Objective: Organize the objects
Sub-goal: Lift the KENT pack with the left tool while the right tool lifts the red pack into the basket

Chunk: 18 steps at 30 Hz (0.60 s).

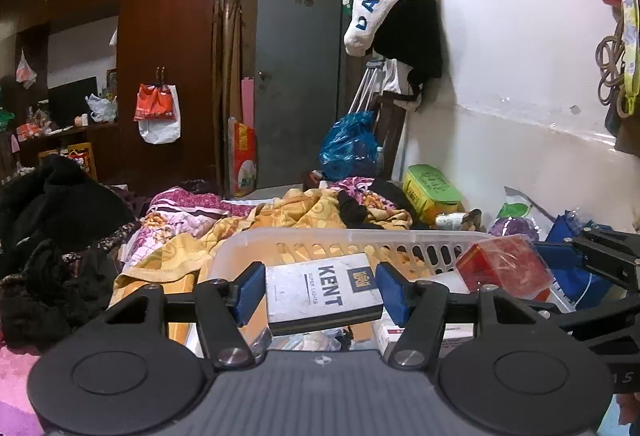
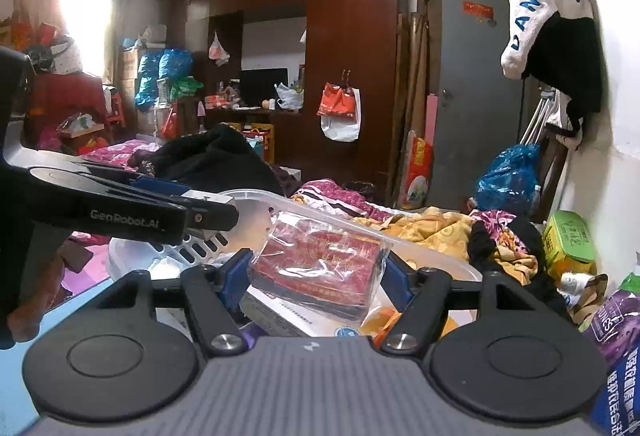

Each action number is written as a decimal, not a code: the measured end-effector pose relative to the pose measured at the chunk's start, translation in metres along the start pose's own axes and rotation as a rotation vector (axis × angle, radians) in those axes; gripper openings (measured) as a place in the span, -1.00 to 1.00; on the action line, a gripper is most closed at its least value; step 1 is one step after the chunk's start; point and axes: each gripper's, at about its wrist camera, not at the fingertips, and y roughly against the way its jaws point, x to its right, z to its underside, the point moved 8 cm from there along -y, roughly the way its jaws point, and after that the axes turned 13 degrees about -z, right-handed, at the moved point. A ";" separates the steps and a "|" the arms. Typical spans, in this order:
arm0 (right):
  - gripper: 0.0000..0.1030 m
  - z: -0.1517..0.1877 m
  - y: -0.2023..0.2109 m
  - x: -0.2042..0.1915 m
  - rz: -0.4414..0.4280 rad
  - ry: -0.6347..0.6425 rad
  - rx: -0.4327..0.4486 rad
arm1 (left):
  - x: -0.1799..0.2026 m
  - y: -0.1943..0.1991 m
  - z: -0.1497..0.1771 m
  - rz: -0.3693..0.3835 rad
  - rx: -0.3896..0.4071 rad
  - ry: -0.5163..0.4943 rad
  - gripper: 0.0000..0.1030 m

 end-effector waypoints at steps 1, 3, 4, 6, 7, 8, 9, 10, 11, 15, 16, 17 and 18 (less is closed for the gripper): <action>0.68 0.000 0.002 0.000 -0.002 -0.004 0.007 | -0.001 0.000 0.000 0.010 -0.001 0.007 0.51; 0.83 -0.003 0.006 0.002 -0.011 -0.007 0.047 | -0.002 0.001 0.001 0.014 0.004 0.018 0.75; 0.89 -0.004 0.009 0.005 -0.007 -0.013 0.063 | -0.003 0.002 0.001 0.005 0.010 0.018 0.83; 0.94 -0.005 0.014 0.009 -0.003 -0.034 0.090 | -0.006 0.004 0.000 -0.008 0.029 0.021 0.92; 0.96 -0.006 0.016 0.011 -0.008 -0.046 0.101 | -0.007 0.005 0.000 -0.004 0.039 0.025 0.95; 0.99 -0.006 0.018 0.012 -0.017 -0.058 0.111 | -0.007 0.008 0.001 0.009 0.049 0.031 0.97; 1.00 -0.006 0.022 0.012 -0.028 -0.068 0.122 | -0.007 0.009 0.002 0.022 0.049 0.037 0.98; 1.00 -0.006 0.024 0.013 -0.030 -0.070 0.128 | -0.007 0.012 0.003 0.036 0.048 0.046 0.98; 1.00 -0.006 0.028 0.013 -0.022 -0.069 0.131 | -0.006 0.016 0.005 0.055 0.051 0.053 0.99; 1.00 0.001 0.047 0.011 0.030 -0.083 0.086 | 0.001 0.038 0.014 0.053 0.112 0.012 0.99; 1.00 0.005 0.052 0.010 0.039 -0.090 0.076 | 0.003 0.047 0.017 0.042 0.135 0.001 0.99; 1.00 0.011 0.060 0.009 0.049 -0.099 0.069 | 0.005 0.056 0.020 0.032 0.151 -0.009 0.99; 1.00 0.015 0.065 0.006 0.053 -0.101 0.065 | 0.006 0.065 0.024 0.033 0.165 -0.011 0.99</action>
